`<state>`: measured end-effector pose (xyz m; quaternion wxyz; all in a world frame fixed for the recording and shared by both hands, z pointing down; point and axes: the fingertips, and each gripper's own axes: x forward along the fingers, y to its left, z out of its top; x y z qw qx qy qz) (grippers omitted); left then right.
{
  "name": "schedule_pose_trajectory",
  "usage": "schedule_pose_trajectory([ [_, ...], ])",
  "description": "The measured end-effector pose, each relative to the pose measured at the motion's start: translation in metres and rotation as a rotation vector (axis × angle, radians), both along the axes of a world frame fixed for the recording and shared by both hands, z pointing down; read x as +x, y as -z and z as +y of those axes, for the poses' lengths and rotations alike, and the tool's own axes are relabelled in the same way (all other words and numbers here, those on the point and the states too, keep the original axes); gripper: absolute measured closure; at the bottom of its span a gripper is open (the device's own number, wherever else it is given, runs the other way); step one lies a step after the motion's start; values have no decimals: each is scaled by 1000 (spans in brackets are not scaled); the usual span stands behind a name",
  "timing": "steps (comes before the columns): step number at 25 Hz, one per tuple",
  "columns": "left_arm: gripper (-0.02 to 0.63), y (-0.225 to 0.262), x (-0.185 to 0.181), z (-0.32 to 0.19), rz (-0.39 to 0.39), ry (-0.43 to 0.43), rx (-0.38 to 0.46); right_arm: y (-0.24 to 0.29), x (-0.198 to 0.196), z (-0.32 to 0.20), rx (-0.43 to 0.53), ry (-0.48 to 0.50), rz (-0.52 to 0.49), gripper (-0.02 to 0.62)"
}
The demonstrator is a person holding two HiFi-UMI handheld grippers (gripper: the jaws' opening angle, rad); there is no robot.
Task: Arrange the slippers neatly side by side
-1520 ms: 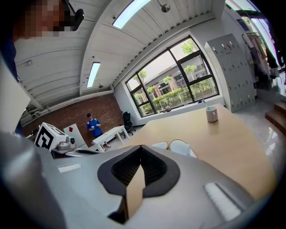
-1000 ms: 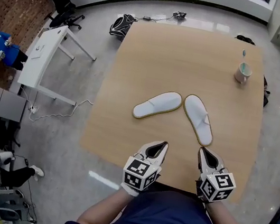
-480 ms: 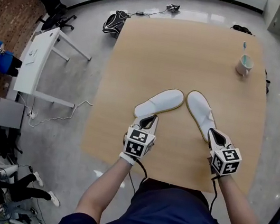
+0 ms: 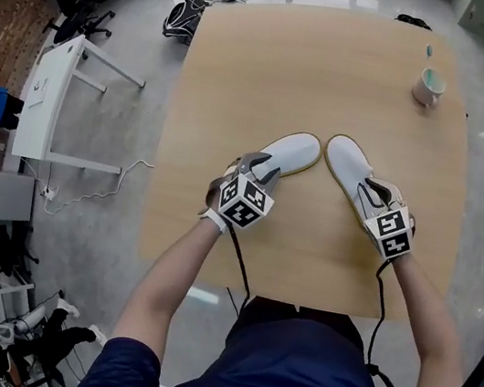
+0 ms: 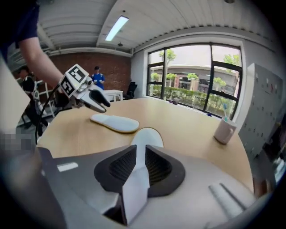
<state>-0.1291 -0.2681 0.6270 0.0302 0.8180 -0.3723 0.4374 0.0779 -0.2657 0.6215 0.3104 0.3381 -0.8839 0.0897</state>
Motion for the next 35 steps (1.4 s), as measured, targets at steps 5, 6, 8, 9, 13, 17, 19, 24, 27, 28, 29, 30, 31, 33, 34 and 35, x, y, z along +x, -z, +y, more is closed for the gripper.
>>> schedule_pose_trajectory([
  [5, 445, -19, -3, -11, -15, -162, -59, -13, -13, 0, 37, 227, 123, 519],
  [6, 445, -23, -1, -13, -29, -206, -76, -14, -16, 1, 34, 288, 135, 514],
  [8, 443, -28, 4, -14, -75, -311, -109, -19, -20, 6, 12, 412, 178, 506],
  [9, 443, -31, 5, -13, -106, -369, -125, -23, -19, 8, -1, 464, 211, 503],
  [13, 442, -52, 0, -1, -236, -549, -165, -47, -9, 10, -48, 517, 296, 510],
  [17, 463, -59, -4, 1, -130, -435, -199, -60, -3, 16, -90, 404, 220, 541],
  [19, 466, -61, -4, 0, -31, -324, -224, -60, -1, 14, -89, 363, 193, 545],
  [24, 469, -61, -5, 8, 92, -136, -246, -64, 0, 16, -174, 253, 120, 545],
  [27, 471, -58, -3, 16, 130, -40, -243, -62, 0, 15, -219, 152, 93, 548],
  [28, 471, -57, -2, 19, 141, -3, -243, -62, 0, 15, -232, 112, 81, 548],
  [29, 471, -56, -1, 21, 153, 32, -244, -61, 1, 15, -244, 71, 69, 548],
  [30, 471, -55, 0, 24, 167, 67, -244, -61, 2, 15, -254, 35, 57, 549],
  [31, 471, -54, 2, 26, 180, 99, -244, -61, 2, 17, -261, 7, 44, 549],
  [33, 472, -54, 6, 31, 206, 156, -243, -64, 3, 22, -273, -26, 13, 551],
  [34, 472, -54, 8, 34, 216, 183, -244, -65, 3, 26, -278, -40, 0, 551],
  [35, 473, -55, 10, 37, 226, 208, -245, -66, 2, 29, -283, -58, -11, 551],
])
